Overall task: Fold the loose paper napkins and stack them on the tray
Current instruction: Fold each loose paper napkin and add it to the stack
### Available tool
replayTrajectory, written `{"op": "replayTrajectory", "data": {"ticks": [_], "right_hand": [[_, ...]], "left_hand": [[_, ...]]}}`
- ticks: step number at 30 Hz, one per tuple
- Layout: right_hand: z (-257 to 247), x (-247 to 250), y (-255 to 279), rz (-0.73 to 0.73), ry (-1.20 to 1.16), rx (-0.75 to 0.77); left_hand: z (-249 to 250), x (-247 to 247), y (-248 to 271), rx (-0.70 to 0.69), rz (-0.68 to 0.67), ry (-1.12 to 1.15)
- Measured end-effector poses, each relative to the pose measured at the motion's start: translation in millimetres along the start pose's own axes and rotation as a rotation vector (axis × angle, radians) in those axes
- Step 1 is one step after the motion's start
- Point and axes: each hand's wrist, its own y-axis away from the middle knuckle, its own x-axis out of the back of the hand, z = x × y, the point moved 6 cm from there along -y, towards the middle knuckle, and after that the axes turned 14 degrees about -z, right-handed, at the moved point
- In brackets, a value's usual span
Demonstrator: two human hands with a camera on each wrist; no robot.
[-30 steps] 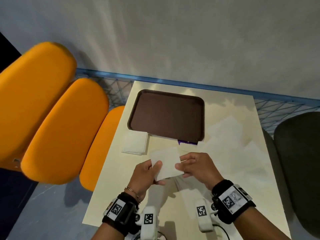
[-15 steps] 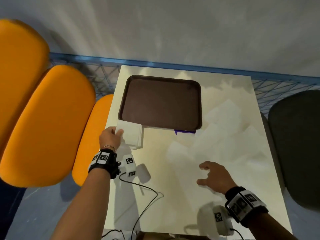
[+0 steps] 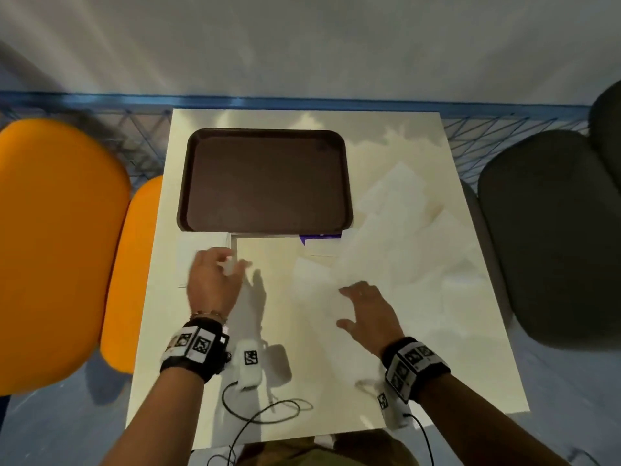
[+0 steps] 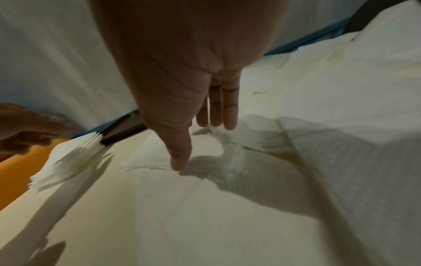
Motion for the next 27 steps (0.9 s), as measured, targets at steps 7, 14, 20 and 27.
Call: {"op": "replayTrajectory", "data": {"ticks": [7, 14, 20, 27], "right_hand": [[-48.0, 28.6, -65.3, 0.018, 0.111, 0.067], [-60.4, 44.9, -95.8, -0.085, 0.103, -0.015], [-53.0, 51.6, -86.6, 0.055, 0.05, -0.031], [-36.3, 55.4, -58.7, 0.165, -0.29, -0.064]], "left_hand": [[11.0, -94.8, 48.0, -0.104, -0.494, -0.071], [-4.3, -111.2, 57.6, -0.005, -0.588, -0.162], [-9.0, -99.7, 49.5, 0.064, -0.533, -0.031], [-15.0, -90.9, 44.2, 0.097, -0.508, 0.072]]}}
